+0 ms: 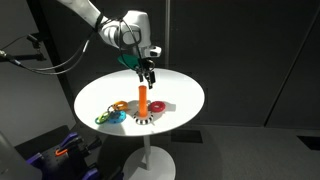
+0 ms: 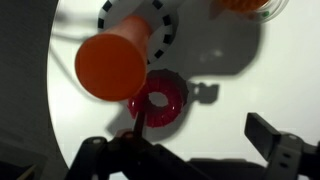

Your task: Pick up the red ring and put it on the ring holder

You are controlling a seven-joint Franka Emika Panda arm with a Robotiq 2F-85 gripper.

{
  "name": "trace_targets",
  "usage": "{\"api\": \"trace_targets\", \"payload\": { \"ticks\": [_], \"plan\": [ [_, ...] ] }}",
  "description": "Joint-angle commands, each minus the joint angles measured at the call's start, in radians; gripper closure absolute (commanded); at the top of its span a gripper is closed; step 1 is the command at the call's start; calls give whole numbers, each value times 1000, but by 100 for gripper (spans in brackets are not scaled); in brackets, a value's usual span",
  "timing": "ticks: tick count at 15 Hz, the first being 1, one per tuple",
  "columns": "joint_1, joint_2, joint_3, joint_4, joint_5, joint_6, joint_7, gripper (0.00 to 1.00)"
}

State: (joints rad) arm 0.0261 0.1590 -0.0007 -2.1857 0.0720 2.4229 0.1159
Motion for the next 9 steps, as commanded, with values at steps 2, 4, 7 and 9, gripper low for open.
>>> {"api": "trace_targets", "payload": {
  "ticks": [2, 4, 7, 9],
  "plan": [
    [0, 74, 6, 73, -8, -28, -8, 0],
    [1, 103, 8, 92, -8, -29, -12, 0],
    [2, 147, 8, 124, -10, -32, -17, 0],
    [0, 176, 8, 139, -10, -26, -29, 0]
  ]
}}
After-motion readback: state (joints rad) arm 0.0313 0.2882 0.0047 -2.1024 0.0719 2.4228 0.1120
